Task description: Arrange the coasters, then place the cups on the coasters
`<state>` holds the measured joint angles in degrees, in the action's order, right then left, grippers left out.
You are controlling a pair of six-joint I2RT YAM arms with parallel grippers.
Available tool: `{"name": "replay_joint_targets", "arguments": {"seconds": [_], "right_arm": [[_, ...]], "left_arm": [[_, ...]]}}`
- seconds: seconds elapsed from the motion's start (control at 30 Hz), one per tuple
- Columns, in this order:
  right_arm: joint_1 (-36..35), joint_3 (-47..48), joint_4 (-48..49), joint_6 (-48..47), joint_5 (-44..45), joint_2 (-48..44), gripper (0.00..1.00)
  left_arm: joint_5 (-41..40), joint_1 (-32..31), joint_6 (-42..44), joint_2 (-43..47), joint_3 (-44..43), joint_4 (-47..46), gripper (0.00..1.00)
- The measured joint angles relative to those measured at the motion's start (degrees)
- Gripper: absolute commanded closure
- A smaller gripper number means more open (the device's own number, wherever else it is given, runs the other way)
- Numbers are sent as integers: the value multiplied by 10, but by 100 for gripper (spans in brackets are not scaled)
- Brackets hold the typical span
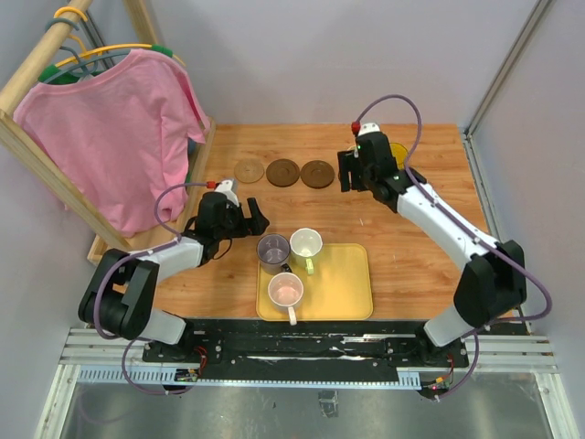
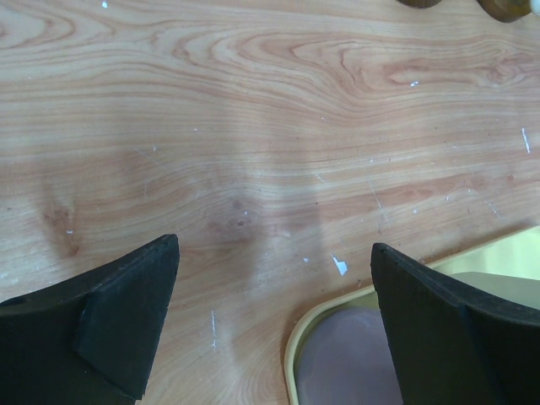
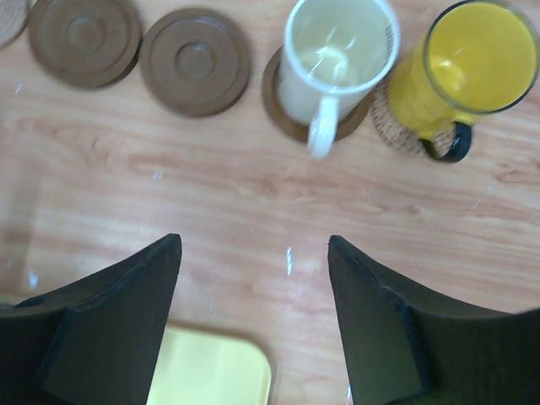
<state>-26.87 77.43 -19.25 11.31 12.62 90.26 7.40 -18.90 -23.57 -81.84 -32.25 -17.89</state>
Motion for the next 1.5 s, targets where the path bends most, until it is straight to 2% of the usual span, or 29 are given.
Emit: {"name": "replay_joint_targets", "arguments": {"seconds": [0.13, 0.33, 0.6, 0.83, 1.13, 1.5], "right_arm": [[-37, -82, 0, 12, -25, -75, 17], [-93, -187, -8, 36, -73, -174, 14], [-198, -225, -27, 79, -81, -240, 13], [-265, -227, -36, 110, -81, -211, 13], [-286, -228, -42, 147, -80, -148, 21], [-302, -227, -34, 172, -63, -61, 41]], "left_arm": [[0, 0, 4, 15, 1, 0, 0], [2, 0, 6, 42, 9, 1, 0], [9, 0, 6, 65, 29, 4, 0], [16, -5, 6, 89, 41, 5, 0], [18, -23, 0, 111, 56, 5, 0], [18, -23, -3, 123, 65, 4, 0]]}}
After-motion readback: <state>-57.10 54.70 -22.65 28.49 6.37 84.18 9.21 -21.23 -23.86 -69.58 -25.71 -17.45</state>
